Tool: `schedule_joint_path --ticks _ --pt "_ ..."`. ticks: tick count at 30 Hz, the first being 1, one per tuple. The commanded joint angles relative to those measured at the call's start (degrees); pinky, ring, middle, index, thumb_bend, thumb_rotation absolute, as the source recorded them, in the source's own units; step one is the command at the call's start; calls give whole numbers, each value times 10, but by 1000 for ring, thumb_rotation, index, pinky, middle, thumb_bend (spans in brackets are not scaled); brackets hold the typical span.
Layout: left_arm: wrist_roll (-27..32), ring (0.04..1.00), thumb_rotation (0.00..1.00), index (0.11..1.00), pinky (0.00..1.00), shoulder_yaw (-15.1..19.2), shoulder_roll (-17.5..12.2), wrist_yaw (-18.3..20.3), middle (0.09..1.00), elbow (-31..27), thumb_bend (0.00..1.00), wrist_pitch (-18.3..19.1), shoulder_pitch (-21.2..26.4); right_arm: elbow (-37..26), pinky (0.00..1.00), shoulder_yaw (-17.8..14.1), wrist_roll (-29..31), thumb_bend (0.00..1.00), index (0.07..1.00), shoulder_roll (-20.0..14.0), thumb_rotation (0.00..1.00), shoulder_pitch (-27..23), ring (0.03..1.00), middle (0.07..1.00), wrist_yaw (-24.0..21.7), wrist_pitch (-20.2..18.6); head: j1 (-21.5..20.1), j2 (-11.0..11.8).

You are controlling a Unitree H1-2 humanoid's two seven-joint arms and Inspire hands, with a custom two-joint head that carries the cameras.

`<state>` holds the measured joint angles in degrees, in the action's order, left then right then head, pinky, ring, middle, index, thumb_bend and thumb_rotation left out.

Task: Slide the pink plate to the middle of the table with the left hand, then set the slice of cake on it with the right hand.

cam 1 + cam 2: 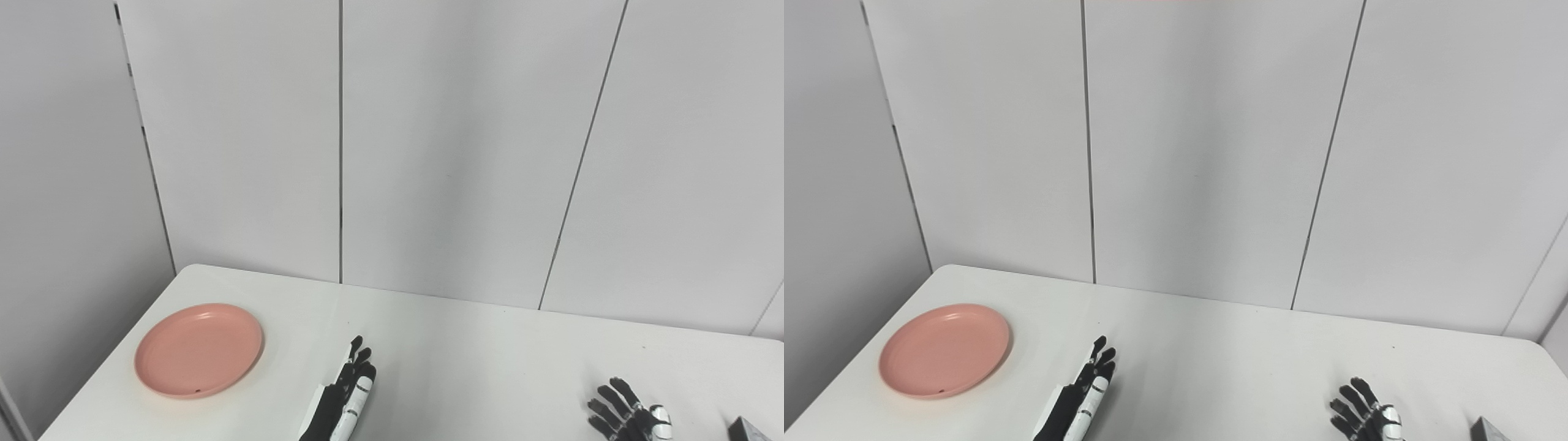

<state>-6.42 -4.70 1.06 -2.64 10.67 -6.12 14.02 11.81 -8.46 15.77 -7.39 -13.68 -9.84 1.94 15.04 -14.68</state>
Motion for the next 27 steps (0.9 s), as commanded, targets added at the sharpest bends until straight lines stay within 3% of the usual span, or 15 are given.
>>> schedule_joint_path --ticks 1,4,8,11,15,19,27 --pt "8 961 989 1000 964 1 -1 6 977 16 462 -19 -29 12 846 5 -3 740 879 11 1000 23 833 872 5 -2 -8 0" --pt "22 967 985 1000 982 6 -3 13 978 -2 463 -11 -36 6 842 8 -11 752 881 16 1000 27 830 873 10 -2 -19 -1" --pt "46 961 971 1000 993 15 -4 24 971 -37 537 -3 -39 -4 820 12 -19 755 866 24 1000 31 815 849 16 -4 -31 -8" --pt "92 972 924 1000 999 33 0 33 964 -98 632 15 -31 -16 812 14 -22 748 861 29 1000 35 811 845 20 -11 -37 -14" --pt "102 922 871 991 970 65 -11 19 911 -158 747 33 -6 -26 829 18 -20 744 880 28 1000 39 834 879 19 -16 -37 -21" --pt "115 898 865 952 959 106 -19 2 880 -192 747 57 33 -32 830 18 -17 741 885 28 1000 43 833 878 21 -16 -37 -24" --pt "133 868 901 869 907 185 -105 -12 845 -186 761 90 124 -58 853 21 -13 712 897 30 1000 51 852 890 26 -33 -31 -35"
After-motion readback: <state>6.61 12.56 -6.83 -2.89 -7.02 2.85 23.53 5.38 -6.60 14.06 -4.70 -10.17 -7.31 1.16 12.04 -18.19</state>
